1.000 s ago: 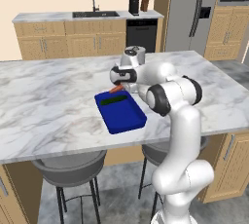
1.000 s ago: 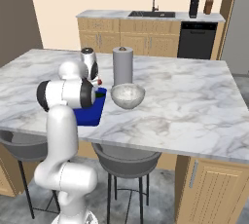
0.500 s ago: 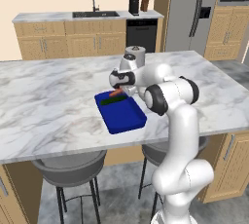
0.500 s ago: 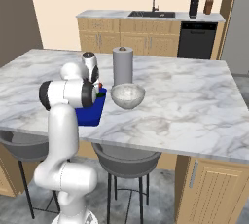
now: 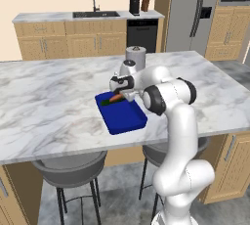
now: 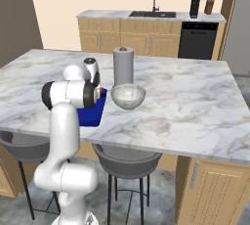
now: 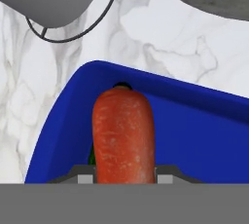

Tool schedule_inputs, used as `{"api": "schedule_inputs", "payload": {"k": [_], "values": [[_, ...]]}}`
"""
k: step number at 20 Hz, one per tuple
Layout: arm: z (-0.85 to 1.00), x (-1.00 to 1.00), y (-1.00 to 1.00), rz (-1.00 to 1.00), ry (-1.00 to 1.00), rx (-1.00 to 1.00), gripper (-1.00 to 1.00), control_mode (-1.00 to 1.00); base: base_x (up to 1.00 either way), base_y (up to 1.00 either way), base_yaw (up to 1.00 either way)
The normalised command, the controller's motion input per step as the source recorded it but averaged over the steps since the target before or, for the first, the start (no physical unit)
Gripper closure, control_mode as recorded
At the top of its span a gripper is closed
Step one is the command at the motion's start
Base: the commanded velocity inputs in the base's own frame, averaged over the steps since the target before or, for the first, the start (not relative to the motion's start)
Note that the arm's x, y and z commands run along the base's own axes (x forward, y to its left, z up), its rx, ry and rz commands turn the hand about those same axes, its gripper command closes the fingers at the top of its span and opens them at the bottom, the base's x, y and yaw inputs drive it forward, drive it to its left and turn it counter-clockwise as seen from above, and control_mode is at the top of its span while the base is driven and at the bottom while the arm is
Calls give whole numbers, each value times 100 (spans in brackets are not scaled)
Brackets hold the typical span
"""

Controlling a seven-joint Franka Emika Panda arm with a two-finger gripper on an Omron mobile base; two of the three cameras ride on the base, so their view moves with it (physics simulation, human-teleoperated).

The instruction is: Place the two vegetables and bowl onto the tray for setting up a vegetable dip station.

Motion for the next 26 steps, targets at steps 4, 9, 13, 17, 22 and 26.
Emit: {"api": "schedule_inputs", "payload": {"k": [4, 9, 13, 17, 22, 26], "values": [[-23, 21, 0, 0, 0, 0, 100, -100, 0, 0, 0], [-14, 32, 0, 0, 0, 0, 100, -100, 0, 0, 0], [-4, 25, 0, 0, 0, 0, 100, -100, 0, 0, 0], [-3, 5, 0, 0, 0, 0, 100, -100, 0, 0, 0], [0, 0, 0, 0, 0, 0, 100, -100, 0, 0, 0], [0, 0, 0, 0, 0, 0, -100, -100, 0, 0, 0]]}}
